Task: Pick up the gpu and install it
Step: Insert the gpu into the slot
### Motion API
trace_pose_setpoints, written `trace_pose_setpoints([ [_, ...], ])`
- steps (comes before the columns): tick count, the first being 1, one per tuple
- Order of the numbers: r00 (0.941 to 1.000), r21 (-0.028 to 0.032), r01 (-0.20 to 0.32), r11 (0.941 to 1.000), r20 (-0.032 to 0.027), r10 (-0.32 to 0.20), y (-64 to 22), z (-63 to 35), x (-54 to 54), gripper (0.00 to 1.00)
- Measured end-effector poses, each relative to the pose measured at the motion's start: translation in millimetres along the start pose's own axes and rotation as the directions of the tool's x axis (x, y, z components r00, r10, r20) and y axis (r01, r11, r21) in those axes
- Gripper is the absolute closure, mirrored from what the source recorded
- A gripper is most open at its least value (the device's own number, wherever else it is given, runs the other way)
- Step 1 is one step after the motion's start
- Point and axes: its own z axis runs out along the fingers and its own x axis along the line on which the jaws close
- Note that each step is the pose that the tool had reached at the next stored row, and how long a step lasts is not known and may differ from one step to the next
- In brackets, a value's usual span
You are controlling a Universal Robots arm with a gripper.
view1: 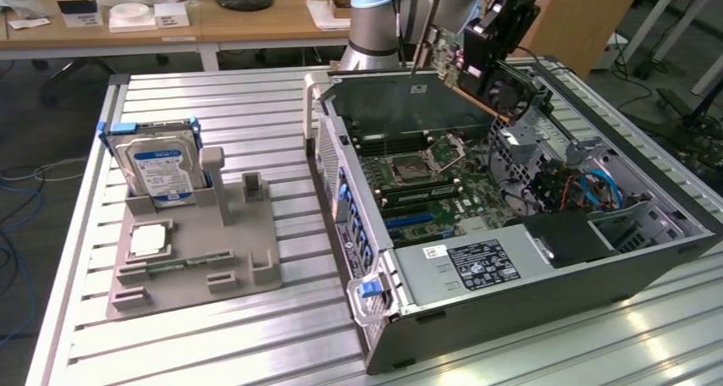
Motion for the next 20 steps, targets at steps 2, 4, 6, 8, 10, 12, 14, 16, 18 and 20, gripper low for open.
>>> trace_pose_setpoints([
  [2, 0.9998, 0.0001, 0.022, 0.9998, -0.0011, -0.022, 0.0, 0.0, 0.0, 0.72],
  [4, 0.9991, 0.0001, 0.043, 0.9991, -0.0021, -0.043, 0.0, 0.0, 0.0, 0.72],
  [6, 0.9978, 0.0001, 0.066, 0.9978, -0.0032, -0.066, -0.1, 0.1, 0.0, 0.72],
  [8, 0.996, 0.0002, 0.09, 0.996, -0.0043, -0.09, -0.1, 0.1, 0.1, 0.72],
  [10, 0.9945, 0.0002, 0.104, 0.9946, -0.0051, -0.104, -0.1, 0.1, 0.1, 0.72],
  [12, 0.9937, 0.0002, 0.112, 0.9937, -0.0054, -0.112, -0.1, 0.1, 0.1, 0.72],
  [14, 0.9927, 0.0003, 0.121, 0.9927, -0.0055, -0.121, -0.2, 0.2, 0.1, 0.72],
  [16, 0.9915, 0.0004, 0.13, 0.9915, -0.0058, -0.13, -0.2, 0.3, 0.1, 0.72],
  [18, 0.99, 0.0006, 0.141, 0.99, -0.0066, -0.141, -0.1, 0.4, 0.1, 0.72],
  [20, 0.9883, 0.0041, 0.152, 0.9883, -0.0102, -0.152, -0.1, 0.3, 0.0, 0.72],
])
